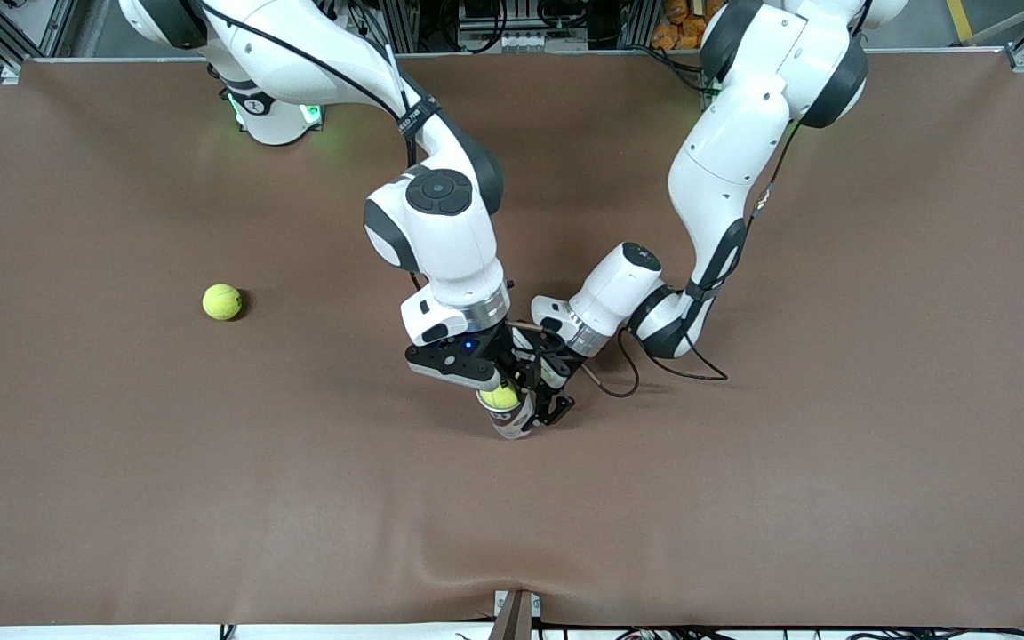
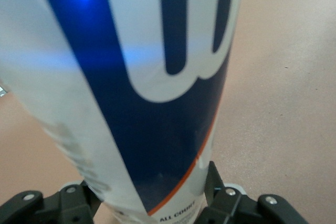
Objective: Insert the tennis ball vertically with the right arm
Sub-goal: 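Move the held ball over the tube opening with the right gripper, then open the right gripper to drop the ball into the tube, then move the right gripper to the second ball and grasp it, then carry the second ball over the tube opening with the right gripper, then open the right gripper to drop the second ball into the tube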
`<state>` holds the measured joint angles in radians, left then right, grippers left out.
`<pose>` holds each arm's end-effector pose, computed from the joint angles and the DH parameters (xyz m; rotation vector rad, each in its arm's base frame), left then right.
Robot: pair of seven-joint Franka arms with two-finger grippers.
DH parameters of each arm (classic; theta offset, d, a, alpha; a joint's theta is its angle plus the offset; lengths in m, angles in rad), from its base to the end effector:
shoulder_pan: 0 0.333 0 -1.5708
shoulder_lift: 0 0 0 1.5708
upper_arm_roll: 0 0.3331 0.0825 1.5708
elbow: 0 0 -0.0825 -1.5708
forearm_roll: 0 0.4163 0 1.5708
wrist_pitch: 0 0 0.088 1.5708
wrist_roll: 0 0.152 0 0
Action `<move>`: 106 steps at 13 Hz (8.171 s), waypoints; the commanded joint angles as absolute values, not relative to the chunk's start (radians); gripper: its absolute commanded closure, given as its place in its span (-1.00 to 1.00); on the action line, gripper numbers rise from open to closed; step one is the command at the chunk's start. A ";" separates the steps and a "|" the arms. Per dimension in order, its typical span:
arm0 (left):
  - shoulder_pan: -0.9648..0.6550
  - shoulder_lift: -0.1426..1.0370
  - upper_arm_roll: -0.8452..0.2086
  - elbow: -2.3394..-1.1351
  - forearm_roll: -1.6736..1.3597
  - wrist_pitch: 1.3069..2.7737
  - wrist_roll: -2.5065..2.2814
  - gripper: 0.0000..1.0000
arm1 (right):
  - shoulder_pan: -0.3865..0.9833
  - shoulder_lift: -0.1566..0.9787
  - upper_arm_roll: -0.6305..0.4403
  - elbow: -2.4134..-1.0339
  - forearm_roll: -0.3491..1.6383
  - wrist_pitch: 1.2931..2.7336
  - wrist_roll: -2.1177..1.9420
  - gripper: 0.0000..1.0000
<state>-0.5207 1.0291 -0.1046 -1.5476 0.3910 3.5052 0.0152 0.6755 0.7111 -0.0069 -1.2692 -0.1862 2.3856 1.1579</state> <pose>0.6210 -0.4885 0.1080 2.2743 -1.2137 1.2280 0.6595 0.5133 0.3371 -2.8180 0.5379 -0.5413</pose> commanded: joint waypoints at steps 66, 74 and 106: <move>-0.546 1.068 -0.120 -1.528 0.394 3.513 0.002 -0.55 | -0.065 0.380 0.008 -2.047 0.020 2.079 0.080 0.16; -0.546 1.068 -0.120 -1.529 0.397 3.513 0.003 -0.55 | 0.145 0.425 0.086 -1.519 0.155 1.756 0.441 0.15; -0.546 1.078 -0.120 -1.528 0.397 3.513 0.005 -0.55 | 0.526 0.687 0.078 -1.200 0.247 2.143 0.960 -1.00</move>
<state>-0.5344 1.0422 -0.1214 -1.5445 0.3930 3.5216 0.0093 0.5141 0.6711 0.0885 -1.2336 0.2638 2.1493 0.9456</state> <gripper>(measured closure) 0.220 0.000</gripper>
